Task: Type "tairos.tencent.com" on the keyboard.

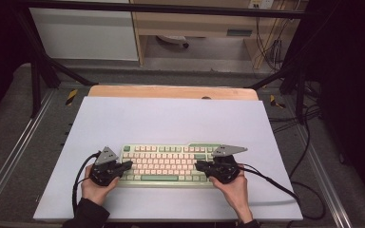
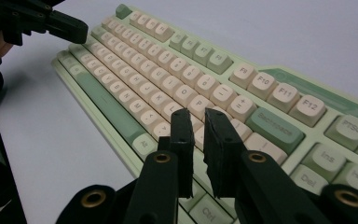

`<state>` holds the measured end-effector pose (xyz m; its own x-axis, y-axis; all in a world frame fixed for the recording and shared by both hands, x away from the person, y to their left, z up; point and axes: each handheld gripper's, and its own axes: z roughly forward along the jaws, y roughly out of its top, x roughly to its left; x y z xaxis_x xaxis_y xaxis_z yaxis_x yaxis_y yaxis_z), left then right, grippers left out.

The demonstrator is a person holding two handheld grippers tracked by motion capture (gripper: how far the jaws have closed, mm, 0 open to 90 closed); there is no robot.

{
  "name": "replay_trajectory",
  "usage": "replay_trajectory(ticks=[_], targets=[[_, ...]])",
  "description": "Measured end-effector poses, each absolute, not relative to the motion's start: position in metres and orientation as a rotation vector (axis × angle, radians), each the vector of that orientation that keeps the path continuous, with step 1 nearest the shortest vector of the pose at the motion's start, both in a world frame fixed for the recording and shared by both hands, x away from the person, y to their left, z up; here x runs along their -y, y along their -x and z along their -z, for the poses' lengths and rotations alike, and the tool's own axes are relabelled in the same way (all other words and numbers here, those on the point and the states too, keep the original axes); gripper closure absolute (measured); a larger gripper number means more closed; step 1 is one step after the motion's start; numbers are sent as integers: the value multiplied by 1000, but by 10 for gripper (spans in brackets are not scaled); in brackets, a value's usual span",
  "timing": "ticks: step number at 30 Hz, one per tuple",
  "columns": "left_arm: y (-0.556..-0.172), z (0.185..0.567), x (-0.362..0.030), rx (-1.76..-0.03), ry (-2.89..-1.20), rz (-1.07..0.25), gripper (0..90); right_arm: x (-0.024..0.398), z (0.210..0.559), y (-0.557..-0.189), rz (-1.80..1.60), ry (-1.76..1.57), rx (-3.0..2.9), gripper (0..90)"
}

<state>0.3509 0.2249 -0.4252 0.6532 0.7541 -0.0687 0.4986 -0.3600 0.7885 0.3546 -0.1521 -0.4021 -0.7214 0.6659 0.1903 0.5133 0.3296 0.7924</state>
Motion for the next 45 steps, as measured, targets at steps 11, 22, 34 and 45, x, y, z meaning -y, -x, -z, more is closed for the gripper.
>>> replay_trajectory(ticks=[11, 22, 34, 45], targets=[[-351, 426, -225, -972, -2036, -382, 900, 127, 403, -364, -1325, -1070, -2436, 874], [-351, 426, -224, -970, -2036, -380, 900, 107, 408, -374, -1309, -1058, -2440, 898], [-352, 427, -224, -971, -2033, -376, 900, 85, 412, -385, -1276, -1055, -2456, 900], [-352, 426, -224, -966, -2034, -378, 900, 70, 421, -393, -1234, -1062, -2483, 900]])
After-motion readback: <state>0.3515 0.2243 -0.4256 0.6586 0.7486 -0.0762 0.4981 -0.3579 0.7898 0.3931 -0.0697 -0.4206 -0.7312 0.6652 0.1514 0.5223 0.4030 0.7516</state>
